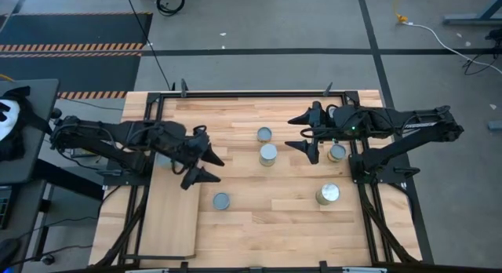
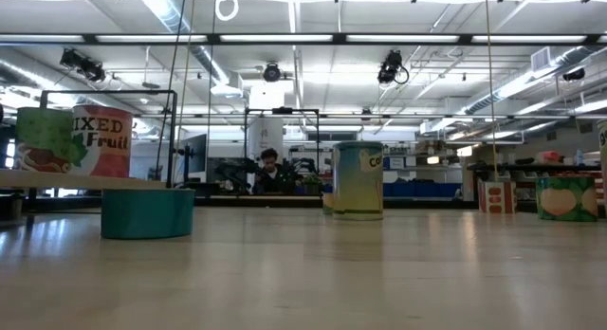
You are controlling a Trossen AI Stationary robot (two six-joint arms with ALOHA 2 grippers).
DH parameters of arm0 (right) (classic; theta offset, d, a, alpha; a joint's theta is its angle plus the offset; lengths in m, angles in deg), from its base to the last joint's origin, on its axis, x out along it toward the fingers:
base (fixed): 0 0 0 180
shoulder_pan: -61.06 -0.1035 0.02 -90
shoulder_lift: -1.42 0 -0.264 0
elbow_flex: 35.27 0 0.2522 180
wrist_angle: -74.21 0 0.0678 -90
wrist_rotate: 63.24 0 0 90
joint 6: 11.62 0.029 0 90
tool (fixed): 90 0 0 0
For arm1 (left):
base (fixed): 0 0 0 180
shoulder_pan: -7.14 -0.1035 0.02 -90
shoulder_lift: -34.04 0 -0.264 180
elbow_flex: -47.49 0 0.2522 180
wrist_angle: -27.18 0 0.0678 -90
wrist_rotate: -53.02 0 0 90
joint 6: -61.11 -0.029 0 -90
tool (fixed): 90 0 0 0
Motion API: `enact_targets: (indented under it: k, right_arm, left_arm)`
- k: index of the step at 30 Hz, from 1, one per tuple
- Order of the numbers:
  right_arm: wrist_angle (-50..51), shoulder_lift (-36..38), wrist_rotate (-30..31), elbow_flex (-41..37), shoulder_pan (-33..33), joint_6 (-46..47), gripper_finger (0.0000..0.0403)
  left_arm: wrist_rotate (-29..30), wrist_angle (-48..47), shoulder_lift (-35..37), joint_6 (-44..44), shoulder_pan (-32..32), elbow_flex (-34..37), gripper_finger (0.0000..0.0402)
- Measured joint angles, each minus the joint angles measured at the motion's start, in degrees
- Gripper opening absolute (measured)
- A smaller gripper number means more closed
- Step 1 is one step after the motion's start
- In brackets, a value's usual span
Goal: Pick and place cans onto a shelf
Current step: Put the canned carrots on the shelf
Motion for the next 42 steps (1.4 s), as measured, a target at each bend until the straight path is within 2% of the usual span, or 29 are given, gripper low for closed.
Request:
enact_targets:
  k: [8, 14, 23, 29, 42]
  right_arm:
    - [0.0, 0.0, 0.0, 0.0, 0.0, 0.0, 0.0353]
    - [0.0, 0.0, 0.0, 0.0, 0.0, 0.0, 0.0353]
    - [0.0, 0.0, 0.0, 0.0, 0.0, 0.01, 0.0353]
    - [0.0, 0.0, 0.0, 0.0, 0.0, 0.01, 0.0353]
    - [0.0, 0.0, 0.0, 0.0, 0.0, 0.02, 0.0353]
  left_arm:
    - [-1.11, 0.23, 0.01, 10.71, 1.27, 0.0, 0.0298]
    - [-1.24, 0.21, 0.01, 10.2, 3.53, 0.0, 0.0298]
    - [0.51, 0.47, 0.01, 8.96, 3.54, 0.0, 0.0298]
    - [0.55, 0.47, 0.01, 11.97, 3.54, 0.0, 0.0298]
    - [2.94, 0.69, 0.01, 11.98, 3.54, -0.02, 0.0298]
